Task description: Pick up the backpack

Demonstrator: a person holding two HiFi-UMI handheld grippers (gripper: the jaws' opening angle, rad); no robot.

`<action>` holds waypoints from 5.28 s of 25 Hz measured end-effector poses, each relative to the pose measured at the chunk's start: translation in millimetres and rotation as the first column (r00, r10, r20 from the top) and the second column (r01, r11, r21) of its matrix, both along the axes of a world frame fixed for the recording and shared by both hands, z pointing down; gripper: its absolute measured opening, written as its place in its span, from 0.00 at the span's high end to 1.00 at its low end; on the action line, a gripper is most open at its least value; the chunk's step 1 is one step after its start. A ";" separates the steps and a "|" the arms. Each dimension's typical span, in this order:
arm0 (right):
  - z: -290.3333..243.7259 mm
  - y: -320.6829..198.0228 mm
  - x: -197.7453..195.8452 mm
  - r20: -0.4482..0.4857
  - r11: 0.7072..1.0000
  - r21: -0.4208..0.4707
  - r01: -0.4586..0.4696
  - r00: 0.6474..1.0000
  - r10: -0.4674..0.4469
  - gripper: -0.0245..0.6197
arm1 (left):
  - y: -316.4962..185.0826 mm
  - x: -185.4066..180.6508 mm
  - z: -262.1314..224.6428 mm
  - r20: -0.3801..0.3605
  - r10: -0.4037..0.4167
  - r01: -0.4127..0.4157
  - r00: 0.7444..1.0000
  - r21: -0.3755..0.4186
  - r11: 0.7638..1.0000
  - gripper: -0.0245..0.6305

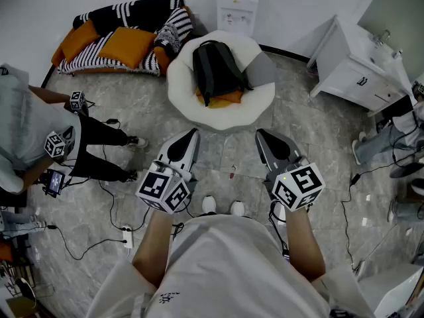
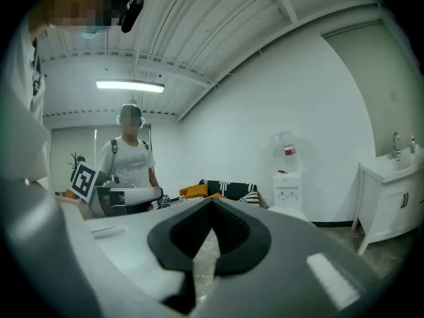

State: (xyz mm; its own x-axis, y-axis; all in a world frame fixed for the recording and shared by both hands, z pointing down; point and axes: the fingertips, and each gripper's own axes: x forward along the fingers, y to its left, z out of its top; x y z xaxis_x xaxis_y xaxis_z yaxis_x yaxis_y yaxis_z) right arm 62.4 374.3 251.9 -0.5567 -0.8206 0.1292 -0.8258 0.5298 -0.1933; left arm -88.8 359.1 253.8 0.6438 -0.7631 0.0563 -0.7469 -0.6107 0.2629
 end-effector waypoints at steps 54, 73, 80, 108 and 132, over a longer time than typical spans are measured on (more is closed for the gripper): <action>15.1 -199.3 23.7 0.116 0.998 -0.010 0.058 0.992 -0.056 0.96 | -171.4 -18.3 30.3 0.015 -0.059 0.060 0.998 -0.052 0.997 0.97; 47.2 -304.9 105.4 0.159 0.984 -0.065 0.166 0.975 -0.154 0.96 | -256.1 48.7 49.2 0.092 -0.166 0.174 0.982 -0.092 0.980 0.97; 55.4 -321.2 111.0 0.175 0.981 -0.077 0.178 0.971 -0.163 0.96 | -271.0 54.9 53.9 0.100 -0.173 0.183 0.980 -0.097 0.978 0.97; 104.0 -505.2 29.0 0.127 0.984 -0.093 0.153 0.982 -0.140 0.96 | -467.0 -15.3 115.1 0.101 -0.113 0.129 0.988 -0.171 0.977 0.97; 188.9 -638.0 4.5 -0.019 0.982 -0.175 0.063 0.998 -0.067 0.96 | -617.0 -50.6 207.0 0.119 -0.078 0.105 0.990 -0.240 0.965 0.97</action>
State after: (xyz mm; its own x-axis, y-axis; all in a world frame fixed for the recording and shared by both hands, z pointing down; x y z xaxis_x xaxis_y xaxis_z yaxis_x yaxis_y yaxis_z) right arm 66.9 -263.6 440.8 -0.6033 -0.7462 0.2815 -0.7962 0.5426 -0.2679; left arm -139.3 -257.9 460.8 0.5517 -0.7726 0.3141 -0.8287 -0.4655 0.3107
